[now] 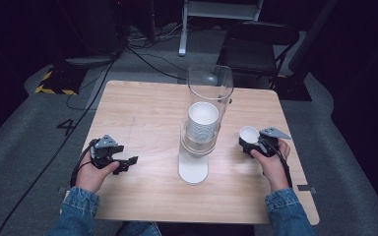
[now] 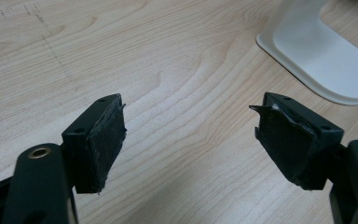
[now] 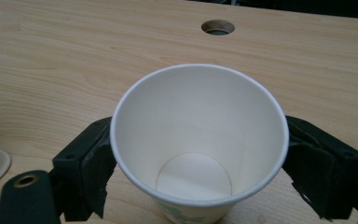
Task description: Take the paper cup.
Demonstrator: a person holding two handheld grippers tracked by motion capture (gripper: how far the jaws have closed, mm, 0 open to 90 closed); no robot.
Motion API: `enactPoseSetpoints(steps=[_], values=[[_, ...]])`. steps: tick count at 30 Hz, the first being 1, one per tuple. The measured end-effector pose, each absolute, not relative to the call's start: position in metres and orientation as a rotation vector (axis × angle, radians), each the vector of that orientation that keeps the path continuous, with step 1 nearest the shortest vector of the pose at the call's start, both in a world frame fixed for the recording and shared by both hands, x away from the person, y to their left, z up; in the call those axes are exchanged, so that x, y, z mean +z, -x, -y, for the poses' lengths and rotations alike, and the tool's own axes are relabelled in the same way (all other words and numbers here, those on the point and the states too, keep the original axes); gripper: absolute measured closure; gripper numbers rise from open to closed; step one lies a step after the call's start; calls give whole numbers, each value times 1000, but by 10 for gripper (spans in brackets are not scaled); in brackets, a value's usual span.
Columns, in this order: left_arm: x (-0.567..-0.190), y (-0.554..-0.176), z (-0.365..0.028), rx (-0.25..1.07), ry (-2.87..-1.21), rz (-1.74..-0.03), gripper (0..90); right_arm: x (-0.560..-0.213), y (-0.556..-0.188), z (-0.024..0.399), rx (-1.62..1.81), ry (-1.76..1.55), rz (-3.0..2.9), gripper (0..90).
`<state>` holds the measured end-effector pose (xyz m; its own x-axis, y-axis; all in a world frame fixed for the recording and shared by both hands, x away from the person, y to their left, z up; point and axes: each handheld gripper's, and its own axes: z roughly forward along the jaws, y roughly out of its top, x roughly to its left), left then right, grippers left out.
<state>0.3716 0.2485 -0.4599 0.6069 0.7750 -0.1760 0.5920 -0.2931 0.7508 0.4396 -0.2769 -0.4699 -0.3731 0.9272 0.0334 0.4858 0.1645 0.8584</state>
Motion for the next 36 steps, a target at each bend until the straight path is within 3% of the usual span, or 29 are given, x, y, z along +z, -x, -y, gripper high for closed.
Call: enactPoseSetpoints(steps=[14, 24, 36], values=[[-459, -371, -248, 273, -1996, -1077, 237, -443, -426, 279, 1193, -1243, -1881, 158], [-446, -355, -243, 276, -2008, -1022, 234, -413, -384, 267, 1297, -1079, -2014, 158], [-445, -334, -227, 235, -2053, -933, 234, -418, -347, 249, 1368, -990, -2176, 160]])
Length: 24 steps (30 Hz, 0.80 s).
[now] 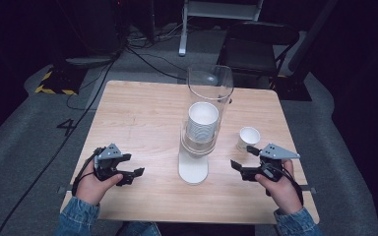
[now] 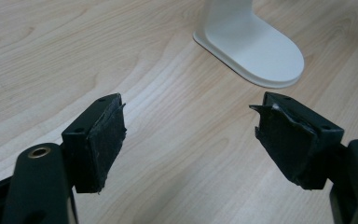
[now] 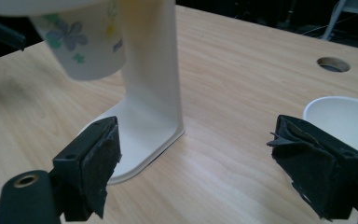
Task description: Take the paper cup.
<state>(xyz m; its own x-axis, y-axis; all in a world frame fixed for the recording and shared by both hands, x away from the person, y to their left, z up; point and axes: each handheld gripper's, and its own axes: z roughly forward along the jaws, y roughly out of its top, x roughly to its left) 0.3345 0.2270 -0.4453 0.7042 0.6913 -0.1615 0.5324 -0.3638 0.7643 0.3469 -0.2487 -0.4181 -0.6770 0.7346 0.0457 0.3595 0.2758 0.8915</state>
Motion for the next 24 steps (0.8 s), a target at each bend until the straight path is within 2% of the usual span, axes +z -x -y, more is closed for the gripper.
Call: enactPoseSetpoints(steps=[9, 24], values=[[-453, -316, -228, 237, -2087, -912, 234, -438, -332, 242, 1363, -922, -2307, 161], [-482, -320, -231, 194, -2126, -934, 230, -487, -349, 245, 1223, -974, -2414, 186]])
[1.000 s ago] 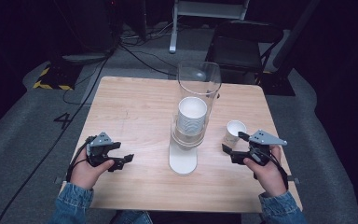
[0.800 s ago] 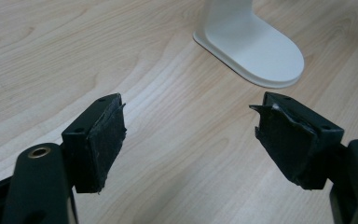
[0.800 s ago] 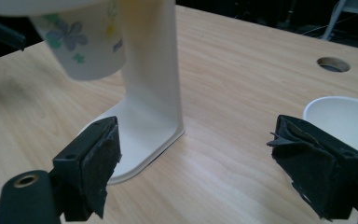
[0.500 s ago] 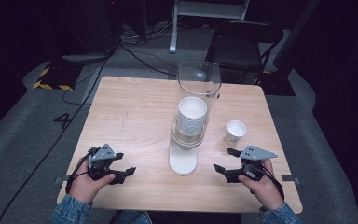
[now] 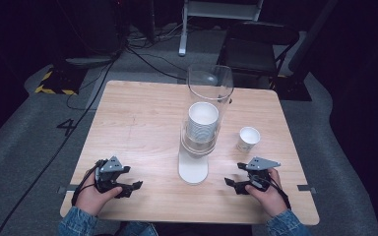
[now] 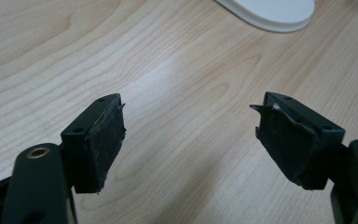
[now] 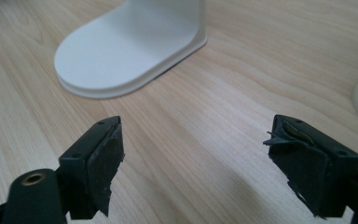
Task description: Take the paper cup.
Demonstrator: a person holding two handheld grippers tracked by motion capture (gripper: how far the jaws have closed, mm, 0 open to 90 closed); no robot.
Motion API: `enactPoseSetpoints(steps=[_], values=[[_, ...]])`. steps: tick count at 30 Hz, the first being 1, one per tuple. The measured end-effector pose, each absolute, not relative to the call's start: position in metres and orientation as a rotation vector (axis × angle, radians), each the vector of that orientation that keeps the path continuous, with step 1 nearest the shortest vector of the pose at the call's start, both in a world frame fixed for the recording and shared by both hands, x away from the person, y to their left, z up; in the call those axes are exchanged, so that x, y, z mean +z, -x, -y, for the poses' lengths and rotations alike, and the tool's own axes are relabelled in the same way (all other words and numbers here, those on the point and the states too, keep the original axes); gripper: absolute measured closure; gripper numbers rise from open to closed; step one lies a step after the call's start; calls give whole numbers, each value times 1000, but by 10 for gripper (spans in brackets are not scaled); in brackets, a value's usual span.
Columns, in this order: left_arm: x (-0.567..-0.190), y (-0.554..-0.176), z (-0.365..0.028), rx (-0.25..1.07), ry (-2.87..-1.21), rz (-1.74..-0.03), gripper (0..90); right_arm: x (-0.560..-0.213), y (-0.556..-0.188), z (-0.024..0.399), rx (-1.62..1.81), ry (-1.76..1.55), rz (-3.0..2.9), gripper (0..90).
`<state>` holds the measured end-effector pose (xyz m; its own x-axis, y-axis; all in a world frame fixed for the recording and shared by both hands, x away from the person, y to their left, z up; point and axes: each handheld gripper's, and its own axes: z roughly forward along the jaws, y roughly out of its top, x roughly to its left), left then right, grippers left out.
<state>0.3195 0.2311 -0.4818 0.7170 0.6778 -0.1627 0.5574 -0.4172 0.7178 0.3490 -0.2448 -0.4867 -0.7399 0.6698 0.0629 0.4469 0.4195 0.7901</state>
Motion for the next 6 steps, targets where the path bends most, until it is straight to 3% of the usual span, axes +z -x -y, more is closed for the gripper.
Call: enactPoseSetpoints(steps=[6], values=[[-489, -319, -232, 193, -2151, -940, 220, -490, -350, 239, 1121, -928, -2501, 175]])
